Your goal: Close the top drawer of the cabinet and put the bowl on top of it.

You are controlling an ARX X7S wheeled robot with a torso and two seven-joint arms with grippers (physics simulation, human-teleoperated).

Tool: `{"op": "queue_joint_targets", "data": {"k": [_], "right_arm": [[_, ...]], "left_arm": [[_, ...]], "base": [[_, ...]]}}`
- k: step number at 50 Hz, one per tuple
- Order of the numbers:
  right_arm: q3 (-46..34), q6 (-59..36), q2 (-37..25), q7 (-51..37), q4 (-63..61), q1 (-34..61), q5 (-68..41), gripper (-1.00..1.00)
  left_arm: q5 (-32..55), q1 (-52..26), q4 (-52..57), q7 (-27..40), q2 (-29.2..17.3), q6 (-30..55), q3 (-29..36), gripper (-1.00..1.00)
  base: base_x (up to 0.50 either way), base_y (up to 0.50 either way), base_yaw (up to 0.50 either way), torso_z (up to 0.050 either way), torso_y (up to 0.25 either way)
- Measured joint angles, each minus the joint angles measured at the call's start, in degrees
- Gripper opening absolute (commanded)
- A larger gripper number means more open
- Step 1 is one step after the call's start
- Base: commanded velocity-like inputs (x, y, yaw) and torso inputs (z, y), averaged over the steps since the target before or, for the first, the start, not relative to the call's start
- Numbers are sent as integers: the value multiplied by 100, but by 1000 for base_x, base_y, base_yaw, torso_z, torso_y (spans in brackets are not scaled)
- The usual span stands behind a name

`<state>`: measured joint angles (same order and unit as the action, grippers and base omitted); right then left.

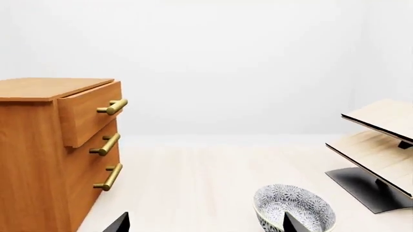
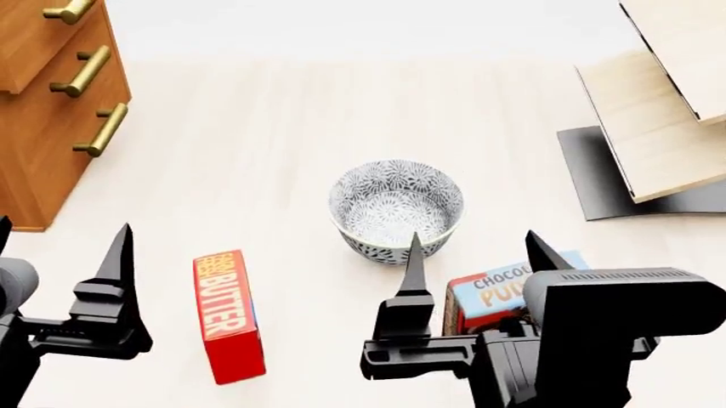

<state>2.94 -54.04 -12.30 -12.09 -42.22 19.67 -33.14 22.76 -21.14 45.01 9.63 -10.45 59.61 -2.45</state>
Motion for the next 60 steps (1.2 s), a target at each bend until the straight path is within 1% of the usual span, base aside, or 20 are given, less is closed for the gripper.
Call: {"op": "queue_joint_targets", "data": {"k": [15, 36, 60], "right_arm": [[97, -22, -20, -78, -77, 4, -139, 100], [113, -88, -59, -174, -102, 18, -300, 100], [78, -10, -130, -175, -45, -10, -407, 100]], "left_arm": [[123, -88, 11, 33, -47, 115, -18, 100], [340, -119, 85, 102, -71, 313, -134, 100], [416, -117, 33, 186, -123, 286, -82, 100]], "base": [[0, 0, 0, 49, 46], [46, 0, 0, 1, 0], [326, 24, 0, 0, 0]]}}
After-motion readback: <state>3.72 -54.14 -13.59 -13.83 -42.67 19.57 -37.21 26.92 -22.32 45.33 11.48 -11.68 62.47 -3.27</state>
